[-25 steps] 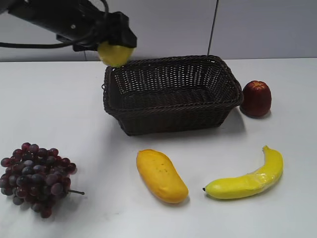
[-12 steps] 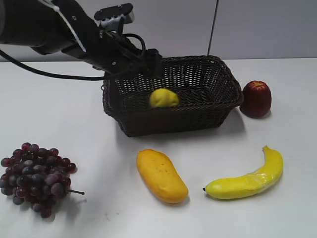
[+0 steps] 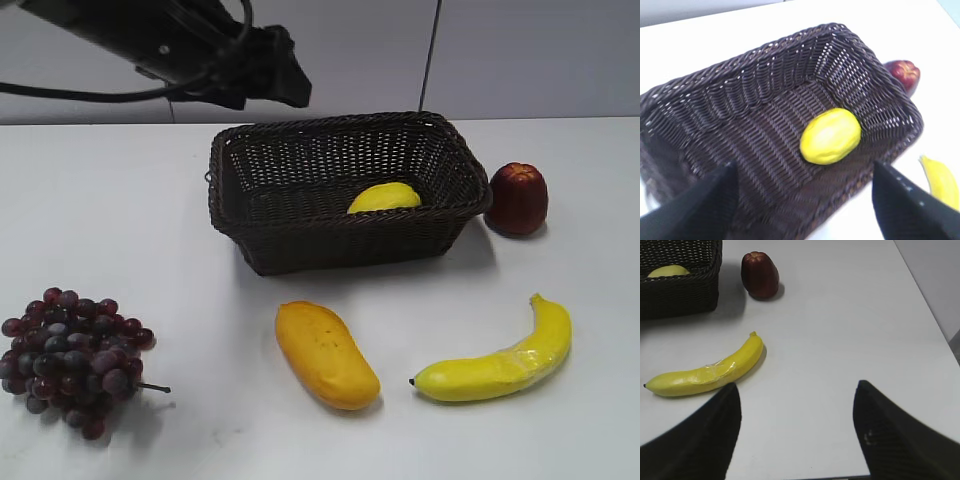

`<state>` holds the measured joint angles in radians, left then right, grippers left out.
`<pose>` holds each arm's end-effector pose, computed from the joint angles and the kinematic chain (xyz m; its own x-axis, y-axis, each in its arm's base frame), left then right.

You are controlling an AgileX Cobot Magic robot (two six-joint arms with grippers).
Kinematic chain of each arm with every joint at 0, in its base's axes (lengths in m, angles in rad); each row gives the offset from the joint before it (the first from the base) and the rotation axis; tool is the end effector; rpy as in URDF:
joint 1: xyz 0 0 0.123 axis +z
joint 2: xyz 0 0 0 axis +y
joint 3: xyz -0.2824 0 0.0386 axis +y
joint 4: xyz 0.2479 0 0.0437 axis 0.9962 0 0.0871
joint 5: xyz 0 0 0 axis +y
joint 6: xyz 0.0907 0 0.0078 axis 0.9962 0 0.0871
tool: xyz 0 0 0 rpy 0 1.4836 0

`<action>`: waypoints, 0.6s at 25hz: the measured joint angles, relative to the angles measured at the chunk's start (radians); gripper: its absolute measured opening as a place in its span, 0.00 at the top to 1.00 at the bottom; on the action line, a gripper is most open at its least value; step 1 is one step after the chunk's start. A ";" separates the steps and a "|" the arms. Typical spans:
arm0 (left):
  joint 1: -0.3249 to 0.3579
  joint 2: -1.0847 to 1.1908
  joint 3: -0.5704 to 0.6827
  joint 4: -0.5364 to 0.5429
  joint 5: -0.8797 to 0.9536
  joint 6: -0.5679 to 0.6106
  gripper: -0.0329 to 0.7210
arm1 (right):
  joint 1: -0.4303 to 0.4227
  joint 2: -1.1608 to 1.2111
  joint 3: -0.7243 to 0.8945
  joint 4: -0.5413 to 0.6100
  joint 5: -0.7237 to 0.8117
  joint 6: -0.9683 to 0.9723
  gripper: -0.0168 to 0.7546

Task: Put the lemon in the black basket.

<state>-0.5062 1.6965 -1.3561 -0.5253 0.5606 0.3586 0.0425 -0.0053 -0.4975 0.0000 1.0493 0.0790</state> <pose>0.3258 -0.2084 0.2968 -0.6560 0.2562 -0.7099 0.5765 0.7771 -0.2524 -0.0049 -0.0002 0.2774 -0.4449 0.0601 -0.8936 -0.0074 0.9975 0.0707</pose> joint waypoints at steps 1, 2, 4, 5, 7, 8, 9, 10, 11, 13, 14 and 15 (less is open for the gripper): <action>0.020 -0.032 0.000 0.003 0.057 0.000 0.14 | 0.000 0.000 0.000 0.005 0.000 0.000 0.24; 0.038 -0.060 0.000 0.004 0.099 0.000 0.15 | 0.000 0.000 0.000 0.005 0.000 0.000 0.24; 0.092 -0.128 0.000 0.008 0.191 0.000 0.18 | 0.000 0.000 0.000 0.000 0.000 0.000 0.24; 0.118 -0.156 0.000 0.010 0.243 0.000 0.19 | 0.000 0.000 0.000 0.000 0.000 0.000 0.24; 0.187 -0.219 0.000 0.036 0.338 -0.011 0.20 | 0.000 0.000 0.000 0.005 0.000 0.000 0.24; 0.218 -0.246 -0.001 0.065 0.388 -0.023 0.20 | 0.000 0.000 0.000 0.000 0.000 0.000 0.24; 0.257 -0.265 -0.001 0.095 0.440 -0.042 0.20 | 0.000 0.000 0.000 0.005 0.000 0.000 0.24; 0.297 -0.287 -0.001 0.139 0.485 -0.065 0.20 | 0.000 0.000 0.000 0.000 0.000 0.000 0.24; 0.330 -0.298 -0.001 0.182 0.544 -0.089 0.20 | 0.000 0.000 0.000 0.000 0.000 0.000 0.24; 0.405 -0.316 0.001 0.253 0.623 -0.127 0.21 | 0.000 0.000 0.000 0.000 0.000 0.000 0.24; 0.437 -0.329 0.011 0.279 0.633 -0.148 0.21 | 0.000 0.000 0.000 0.005 0.000 0.000 0.24; 0.461 -0.344 0.030 0.296 0.638 -0.163 0.22 | 0.000 0.000 0.000 0.000 0.000 0.000 0.24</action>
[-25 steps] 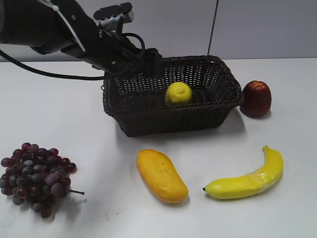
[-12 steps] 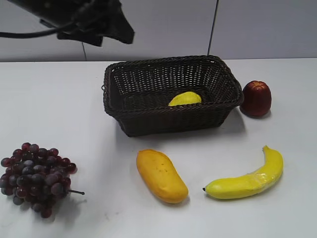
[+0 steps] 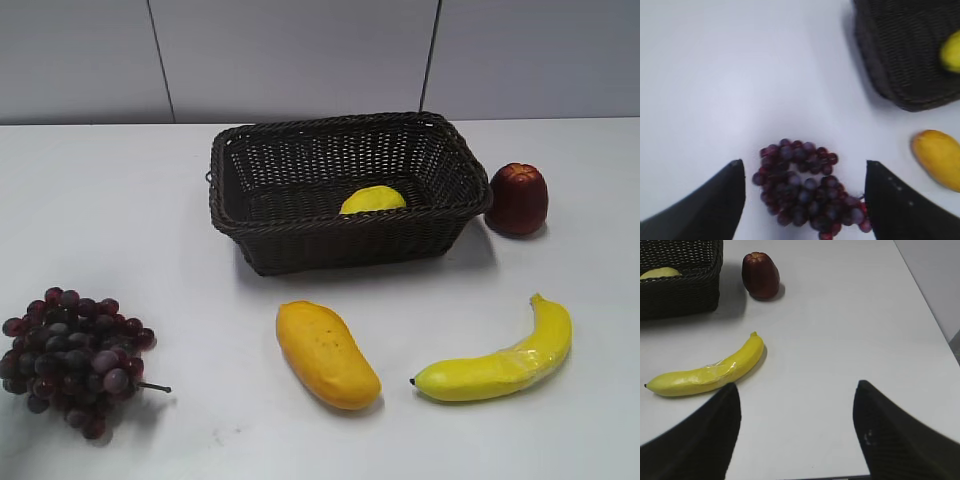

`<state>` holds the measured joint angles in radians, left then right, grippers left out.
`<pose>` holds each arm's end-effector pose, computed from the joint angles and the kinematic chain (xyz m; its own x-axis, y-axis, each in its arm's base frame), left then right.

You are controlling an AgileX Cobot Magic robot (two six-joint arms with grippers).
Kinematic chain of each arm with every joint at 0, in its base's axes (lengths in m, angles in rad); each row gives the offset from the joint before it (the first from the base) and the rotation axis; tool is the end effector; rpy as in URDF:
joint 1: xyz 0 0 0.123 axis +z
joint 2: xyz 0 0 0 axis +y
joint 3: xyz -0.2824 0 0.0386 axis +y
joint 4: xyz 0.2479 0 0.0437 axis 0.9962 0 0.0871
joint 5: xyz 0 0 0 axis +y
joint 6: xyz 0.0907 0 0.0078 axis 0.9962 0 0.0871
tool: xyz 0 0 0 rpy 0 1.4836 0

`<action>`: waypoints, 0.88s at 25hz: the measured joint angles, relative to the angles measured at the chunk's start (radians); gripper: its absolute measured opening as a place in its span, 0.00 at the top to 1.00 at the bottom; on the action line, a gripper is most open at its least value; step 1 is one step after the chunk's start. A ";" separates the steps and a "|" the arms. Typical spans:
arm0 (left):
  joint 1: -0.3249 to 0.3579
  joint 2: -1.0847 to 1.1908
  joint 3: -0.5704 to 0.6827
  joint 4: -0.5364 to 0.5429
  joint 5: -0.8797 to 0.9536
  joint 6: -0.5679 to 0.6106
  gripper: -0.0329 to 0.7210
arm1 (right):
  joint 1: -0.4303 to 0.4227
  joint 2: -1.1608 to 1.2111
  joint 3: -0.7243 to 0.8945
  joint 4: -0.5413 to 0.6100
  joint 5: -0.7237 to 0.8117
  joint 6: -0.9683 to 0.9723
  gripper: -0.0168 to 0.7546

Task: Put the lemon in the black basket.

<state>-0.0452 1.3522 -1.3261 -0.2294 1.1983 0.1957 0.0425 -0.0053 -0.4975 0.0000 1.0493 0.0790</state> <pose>0.2623 -0.0312 0.3638 -0.8822 0.1482 -0.4469 0.2339 0.9617 -0.1428 -0.0049 -0.0002 0.2774 -0.4449 0.0601 -0.8936 -0.0074 0.9975 0.0707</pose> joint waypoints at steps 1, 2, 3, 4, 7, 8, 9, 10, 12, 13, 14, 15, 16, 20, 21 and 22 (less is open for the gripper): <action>0.022 -0.019 0.022 0.007 0.002 -0.012 0.23 | 0.000 0.000 0.000 0.000 0.000 0.000 0.24; 0.036 -0.049 0.055 0.009 0.005 -0.019 0.24 | 0.000 0.000 0.000 0.000 0.000 0.000 0.24; 0.043 -0.084 0.093 0.011 0.007 -0.024 0.24 | 0.000 0.000 0.000 0.000 0.000 0.000 0.24; 0.046 -0.118 0.136 0.011 0.008 -0.025 0.25 | 0.000 0.000 0.000 0.005 0.000 0.000 0.24; 0.047 -0.267 0.277 0.006 0.015 -0.028 0.25 | 0.000 0.000 0.000 0.007 0.000 0.000 0.24; 0.047 -0.316 0.321 0.004 0.017 -0.029 0.25 | 0.000 0.000 0.000 0.007 0.000 0.000 0.24; 0.047 -0.378 0.375 0.004 0.017 -0.029 0.26 | 0.000 0.000 0.000 0.008 0.000 0.000 0.24; 0.047 -0.444 0.428 0.005 0.017 -0.029 0.26 | 0.000 0.000 0.000 0.009 0.000 0.000 0.24; 0.047 -0.570 0.520 0.012 -0.005 -0.029 0.26 | 0.000 0.000 0.000 0.009 0.000 0.000 0.24; 0.047 -0.640 0.566 0.015 -0.019 -0.031 0.26 | 0.000 0.000 0.000 0.009 0.000 0.000 0.24; 0.047 -0.712 0.609 0.019 -0.028 -0.040 0.26 | 0.000 0.000 0.000 0.009 0.000 0.000 0.24; 0.047 -0.771 0.642 0.020 -0.036 -0.049 0.26 | 0.000 0.000 0.000 0.010 0.000 0.000 0.24; 0.047 -0.842 0.680 0.022 -0.038 -0.055 0.26 | 0.000 0.000 0.000 0.010 0.000 0.000 0.24; 0.047 -1.099 0.766 0.028 -0.014 -0.062 0.26 | 0.000 0.000 0.000 0.010 0.000 0.000 0.24; 0.047 -1.159 0.773 0.032 0.000 -0.063 0.26 | 0.000 0.000 0.000 0.011 0.000 0.000 0.24; 0.047 -1.206 0.776 0.037 0.010 -0.063 0.26 | 0.000 0.000 0.000 0.011 0.000 0.000 0.24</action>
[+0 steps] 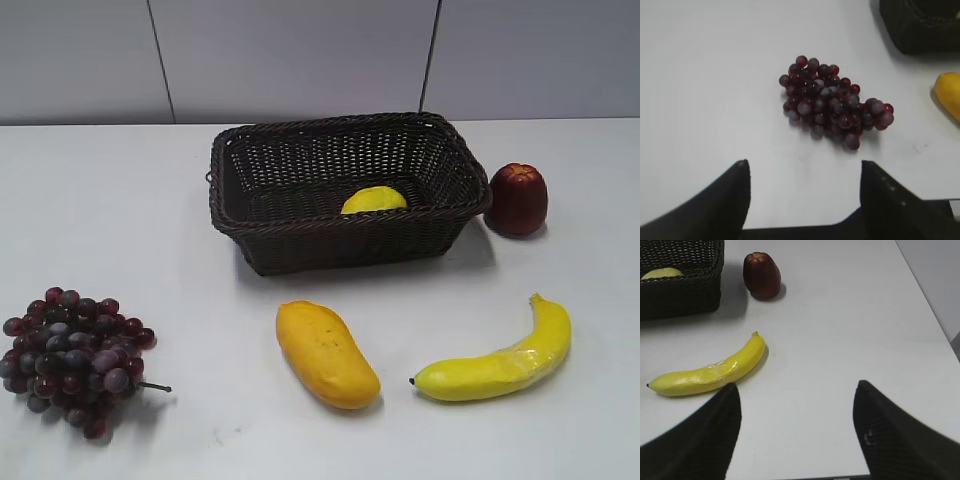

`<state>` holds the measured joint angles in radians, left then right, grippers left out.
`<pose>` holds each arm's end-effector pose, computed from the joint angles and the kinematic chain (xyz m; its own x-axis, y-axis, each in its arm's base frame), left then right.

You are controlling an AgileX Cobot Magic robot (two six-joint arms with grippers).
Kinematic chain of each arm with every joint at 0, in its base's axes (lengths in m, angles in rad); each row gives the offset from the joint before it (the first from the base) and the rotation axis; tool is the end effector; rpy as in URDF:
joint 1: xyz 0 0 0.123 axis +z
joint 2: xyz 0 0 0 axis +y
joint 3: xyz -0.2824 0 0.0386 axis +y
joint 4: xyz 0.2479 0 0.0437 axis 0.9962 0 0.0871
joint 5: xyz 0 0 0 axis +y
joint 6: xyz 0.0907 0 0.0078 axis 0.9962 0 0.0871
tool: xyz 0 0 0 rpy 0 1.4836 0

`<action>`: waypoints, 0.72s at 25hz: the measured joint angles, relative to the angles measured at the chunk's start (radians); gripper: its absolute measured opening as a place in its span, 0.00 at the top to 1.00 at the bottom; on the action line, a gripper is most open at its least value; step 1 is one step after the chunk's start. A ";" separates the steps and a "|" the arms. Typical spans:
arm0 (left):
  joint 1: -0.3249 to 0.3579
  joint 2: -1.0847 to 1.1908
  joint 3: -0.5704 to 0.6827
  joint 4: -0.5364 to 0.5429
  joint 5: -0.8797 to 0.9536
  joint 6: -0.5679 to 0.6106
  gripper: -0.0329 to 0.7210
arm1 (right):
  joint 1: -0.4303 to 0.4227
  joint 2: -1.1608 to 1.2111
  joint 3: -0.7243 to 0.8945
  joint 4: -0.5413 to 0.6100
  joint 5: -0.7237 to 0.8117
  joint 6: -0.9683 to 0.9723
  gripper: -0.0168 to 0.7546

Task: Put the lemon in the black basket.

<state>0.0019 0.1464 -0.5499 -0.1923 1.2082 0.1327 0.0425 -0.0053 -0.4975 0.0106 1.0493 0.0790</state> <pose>0.0049 -0.0163 0.2813 -0.6430 0.0615 -0.7634 0.1748 0.9822 -0.0682 -0.0049 0.0006 0.2774 -0.4456 0.0653 -0.8928 -0.0133 0.9967 0.0795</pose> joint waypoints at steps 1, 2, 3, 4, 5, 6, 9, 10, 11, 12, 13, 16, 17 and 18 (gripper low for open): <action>0.000 -0.050 0.003 0.005 0.005 0.000 0.26 | 0.000 0.000 0.000 0.000 0.000 0.000 0.24; 0.000 -0.096 0.005 0.015 0.009 0.000 0.26 | 0.000 0.000 0.000 0.000 0.000 0.000 0.24; 0.000 -0.128 0.009 0.024 0.010 0.000 0.27 | 0.000 0.000 0.000 0.000 0.000 0.000 0.24; 0.000 -0.143 0.011 0.032 0.016 0.000 0.27 | 0.000 0.000 0.000 0.000 0.000 0.000 0.24; 0.000 -0.147 0.013 0.041 0.016 0.000 0.27 | 0.000 0.000 0.000 0.001 0.000 0.000 0.24; 0.000 -0.143 0.020 0.046 0.016 0.000 0.27 | 0.000 0.000 0.000 0.001 0.000 0.000 0.24; 0.000 -0.120 0.033 0.054 -0.019 0.000 0.27 | 0.000 0.000 0.000 0.000 0.000 0.000 0.24; 0.000 -0.113 0.040 0.056 -0.049 0.000 0.27 | 0.000 0.000 0.000 0.000 0.000 0.000 0.24; 0.000 -0.107 0.049 0.056 -0.072 0.000 0.27 | 0.000 0.000 0.000 0.000 0.000 0.000 0.24; 0.000 -0.103 0.060 0.056 -0.088 0.000 0.28 | 0.000 0.000 0.000 0.000 0.000 0.000 0.24; 0.000 -0.100 0.063 0.056 -0.095 0.000 0.28 | 0.000 0.000 0.000 0.000 0.000 0.000 0.24; 0.000 -0.094 0.064 0.056 -0.109 0.000 0.28 | 0.000 0.000 0.000 0.000 0.000 0.000 0.24; 0.001 -0.093 0.064 0.056 -0.111 0.000 0.28 | 0.000 0.000 0.000 0.000 0.000 0.000 0.24; 0.001 -0.093 0.064 0.056 -0.113 0.000 0.28 | 0.000 0.000 0.000 0.000 0.000 0.000 0.24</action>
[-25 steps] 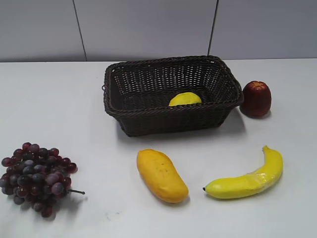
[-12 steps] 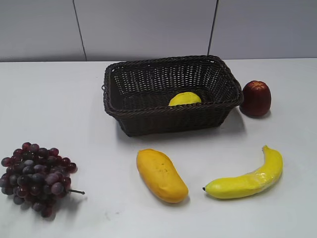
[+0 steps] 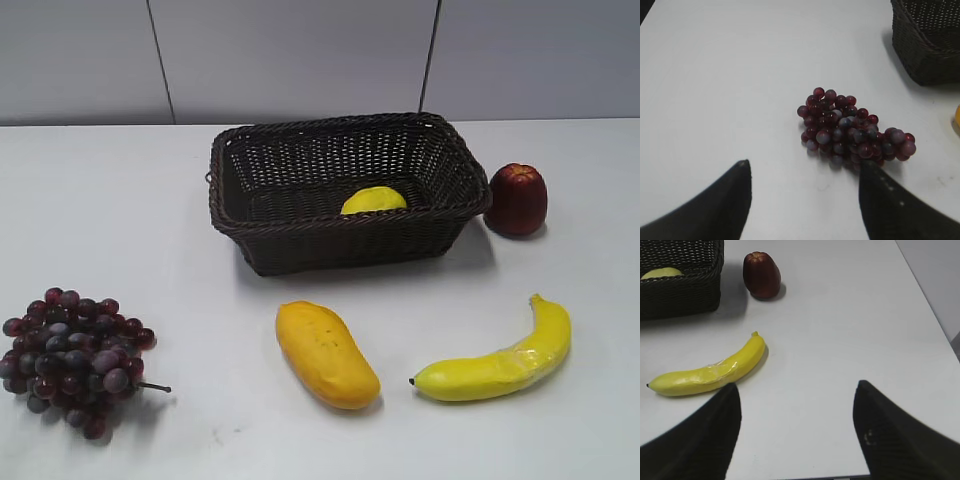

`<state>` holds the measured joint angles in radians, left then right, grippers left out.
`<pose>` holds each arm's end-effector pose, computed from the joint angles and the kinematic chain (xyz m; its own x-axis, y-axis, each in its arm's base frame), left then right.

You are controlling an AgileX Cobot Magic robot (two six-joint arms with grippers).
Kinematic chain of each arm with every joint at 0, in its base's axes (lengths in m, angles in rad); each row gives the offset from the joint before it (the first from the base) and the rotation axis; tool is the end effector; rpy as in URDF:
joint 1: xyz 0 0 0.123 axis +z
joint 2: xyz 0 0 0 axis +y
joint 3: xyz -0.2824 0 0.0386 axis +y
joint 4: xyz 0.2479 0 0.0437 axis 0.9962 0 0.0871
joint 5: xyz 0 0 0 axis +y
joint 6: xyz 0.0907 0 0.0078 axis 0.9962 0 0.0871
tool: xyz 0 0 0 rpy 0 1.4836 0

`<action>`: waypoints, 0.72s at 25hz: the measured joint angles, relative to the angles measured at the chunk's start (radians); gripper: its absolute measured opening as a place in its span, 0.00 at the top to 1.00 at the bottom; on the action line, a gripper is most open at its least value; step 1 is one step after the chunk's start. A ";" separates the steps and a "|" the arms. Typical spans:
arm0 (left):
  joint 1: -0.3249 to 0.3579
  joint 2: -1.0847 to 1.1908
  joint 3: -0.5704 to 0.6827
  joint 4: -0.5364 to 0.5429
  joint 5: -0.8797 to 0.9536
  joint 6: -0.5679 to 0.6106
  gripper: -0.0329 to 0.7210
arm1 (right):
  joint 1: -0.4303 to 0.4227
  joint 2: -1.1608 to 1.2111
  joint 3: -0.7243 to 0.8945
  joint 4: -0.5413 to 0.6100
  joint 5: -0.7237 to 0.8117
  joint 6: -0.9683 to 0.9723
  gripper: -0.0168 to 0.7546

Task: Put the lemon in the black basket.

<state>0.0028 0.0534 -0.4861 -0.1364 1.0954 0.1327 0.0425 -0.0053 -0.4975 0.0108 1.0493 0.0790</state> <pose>0.0027 -0.0110 0.2712 -0.5328 0.0679 -0.8435 0.1365 0.9906 -0.0065 -0.0049 0.0006 0.2774 -0.4456 0.0654 -0.8928 -0.0134 0.9967 0.0797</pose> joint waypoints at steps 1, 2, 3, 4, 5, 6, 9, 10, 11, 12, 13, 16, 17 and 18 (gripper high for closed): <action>0.000 0.000 0.000 0.000 0.000 0.000 0.28 | 0.000 0.000 0.000 0.000 0.000 0.000 0.24; 0.000 0.000 0.000 0.000 0.000 0.000 0.28 | 0.000 0.000 0.000 0.000 0.000 0.000 0.24; 0.000 0.000 0.000 0.000 0.000 0.000 0.28 | 0.000 0.000 0.000 0.000 0.000 0.000 0.24; 0.000 -0.001 0.000 0.000 0.000 0.000 0.28 | 0.000 0.000 0.000 0.000 0.000 0.000 0.24; 0.000 -0.005 0.000 0.000 0.000 0.000 0.29 | 0.000 0.000 0.000 0.000 0.000 0.000 0.24; 0.000 -0.015 0.000 0.000 0.000 0.000 0.29 | 0.000 0.000 0.000 0.000 0.000 0.000 0.24; 0.000 -0.052 0.000 0.000 0.000 0.000 0.29 | 0.000 0.000 0.000 0.000 0.000 0.000 0.24; 0.000 -0.056 0.000 0.000 -0.001 0.000 0.29 | 0.000 0.000 0.000 0.001 0.000 0.000 0.24; 0.000 -0.057 0.000 0.000 0.000 0.000 0.29 | 0.000 0.000 0.000 0.001 0.001 0.000 0.24; 0.000 -0.058 0.000 -0.001 0.000 0.000 0.29 | 0.000 0.000 0.000 0.001 0.000 0.000 0.24; 0.000 -0.059 0.000 -0.001 -0.001 0.000 0.29 | 0.000 0.000 0.000 0.001 0.000 0.000 0.24; 0.000 -0.059 0.000 -0.001 -0.001 0.000 0.29 | 0.000 0.000 0.000 0.001 0.000 0.000 0.24; 0.000 -0.059 0.000 -0.001 -0.001 0.000 0.29 | 0.000 0.000 0.000 0.001 0.000 0.000 0.24; 0.000 -0.059 0.000 -0.001 -0.001 0.000 0.29 | 0.000 0.000 0.000 0.001 0.000 0.000 0.24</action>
<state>0.0028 -0.0054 -0.4861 -0.1373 1.0941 0.1327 0.0425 -0.0053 -0.4975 0.0118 1.0494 0.0790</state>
